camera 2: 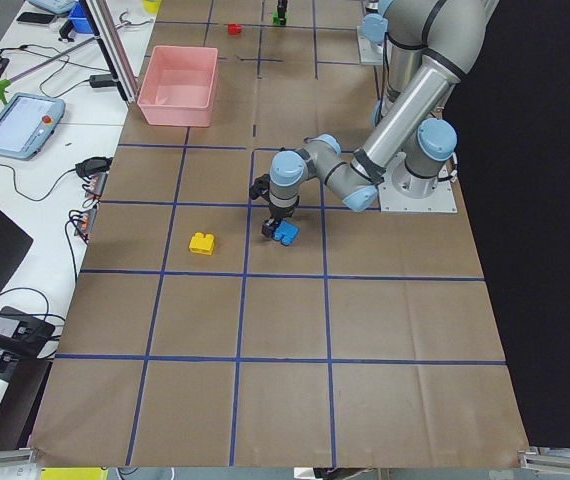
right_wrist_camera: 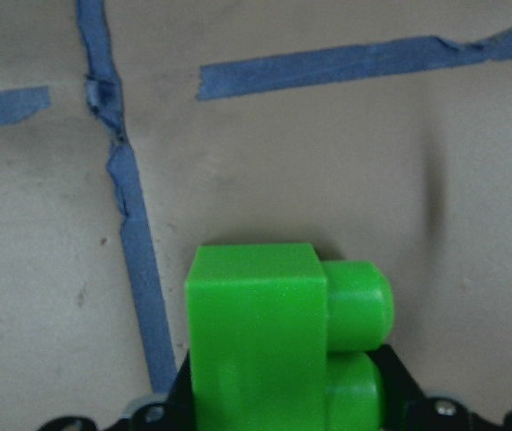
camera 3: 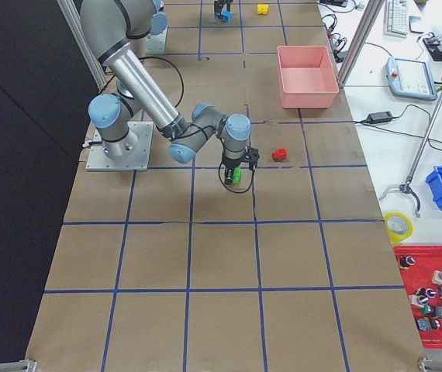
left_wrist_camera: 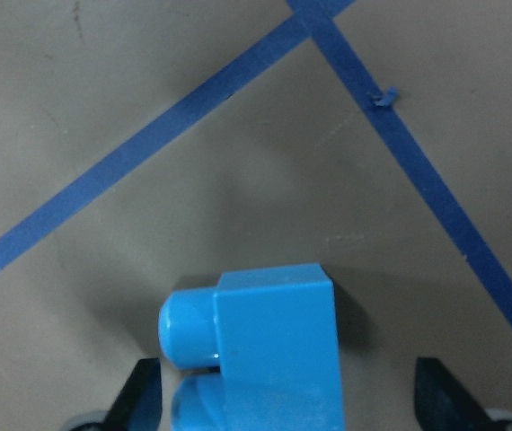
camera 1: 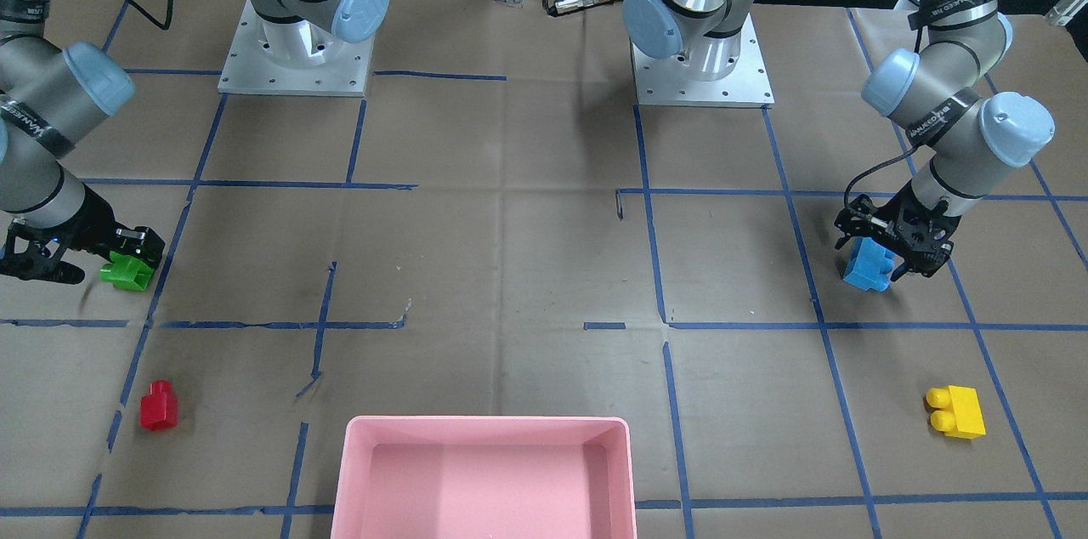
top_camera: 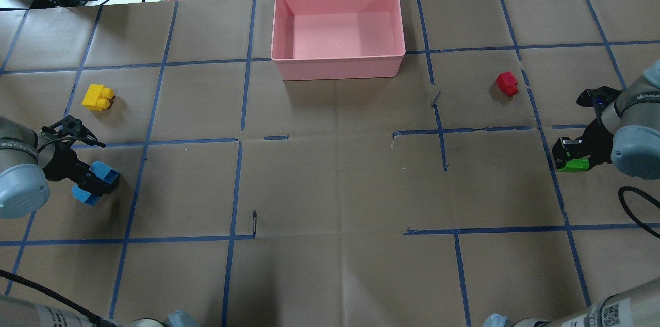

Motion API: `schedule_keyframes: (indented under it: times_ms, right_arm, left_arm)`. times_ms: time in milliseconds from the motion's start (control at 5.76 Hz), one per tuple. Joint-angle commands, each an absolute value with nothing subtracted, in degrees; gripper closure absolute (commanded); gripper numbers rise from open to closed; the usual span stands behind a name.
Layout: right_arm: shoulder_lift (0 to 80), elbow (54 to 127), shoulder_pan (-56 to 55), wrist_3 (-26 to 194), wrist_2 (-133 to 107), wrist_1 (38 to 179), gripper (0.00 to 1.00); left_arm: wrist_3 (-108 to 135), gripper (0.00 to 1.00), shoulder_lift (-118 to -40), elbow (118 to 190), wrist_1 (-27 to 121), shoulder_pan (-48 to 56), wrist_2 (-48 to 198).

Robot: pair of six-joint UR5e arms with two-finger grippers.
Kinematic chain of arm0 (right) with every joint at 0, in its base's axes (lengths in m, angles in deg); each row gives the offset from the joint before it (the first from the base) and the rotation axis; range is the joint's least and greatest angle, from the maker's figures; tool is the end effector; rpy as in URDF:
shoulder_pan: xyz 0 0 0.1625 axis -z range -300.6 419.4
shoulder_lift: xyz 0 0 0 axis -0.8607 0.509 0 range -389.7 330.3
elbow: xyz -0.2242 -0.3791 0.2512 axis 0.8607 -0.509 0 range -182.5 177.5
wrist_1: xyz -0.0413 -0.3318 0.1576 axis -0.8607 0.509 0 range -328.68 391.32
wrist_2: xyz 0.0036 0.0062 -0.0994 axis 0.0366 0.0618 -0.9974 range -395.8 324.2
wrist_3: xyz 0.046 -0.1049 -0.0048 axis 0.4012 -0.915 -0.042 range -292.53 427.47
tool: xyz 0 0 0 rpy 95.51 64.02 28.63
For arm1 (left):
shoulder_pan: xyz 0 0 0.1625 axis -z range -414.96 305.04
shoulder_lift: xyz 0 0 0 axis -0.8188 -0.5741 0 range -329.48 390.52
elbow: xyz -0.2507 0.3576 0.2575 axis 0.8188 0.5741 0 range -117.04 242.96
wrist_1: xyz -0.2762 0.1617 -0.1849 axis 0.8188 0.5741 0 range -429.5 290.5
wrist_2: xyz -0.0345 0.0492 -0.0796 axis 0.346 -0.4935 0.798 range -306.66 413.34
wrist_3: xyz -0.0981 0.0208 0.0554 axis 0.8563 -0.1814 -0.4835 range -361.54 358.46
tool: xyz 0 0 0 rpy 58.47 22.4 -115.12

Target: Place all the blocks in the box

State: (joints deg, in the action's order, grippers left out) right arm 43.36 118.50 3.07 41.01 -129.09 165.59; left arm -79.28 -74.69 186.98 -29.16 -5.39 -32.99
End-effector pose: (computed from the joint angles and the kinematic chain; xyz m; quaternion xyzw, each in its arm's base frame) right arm -0.1556 -0.4621 0.2710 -0.0619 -0.9972 -0.0420 0.0089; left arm 0.1904 -0.4404 0.2770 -0.3199 -0.9469 0.0294 0.0133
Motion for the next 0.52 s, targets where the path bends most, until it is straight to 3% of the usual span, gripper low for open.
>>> schedule_keyframes:
  times_ms: [0,174,347]
  right_arm:
    - [45.8,115.6,2.7,41.1,-132.0,157.9,0.81]
    - [48.0,112.6,2.4,41.2,-132.0,152.8,0.84]
    - [48.4,109.6,1.7,41.3,-131.9,150.0,0.9]
  left_arm:
    - [-80.1,0.12,-74.8,187.0,-29.2,-5.4,-33.1]
    - [-81.0,0.17,-74.8,187.0,-29.2,-5.4,-33.1]
    - [-81.2,0.31,-74.8,186.9,-29.2,-5.4,-33.1]
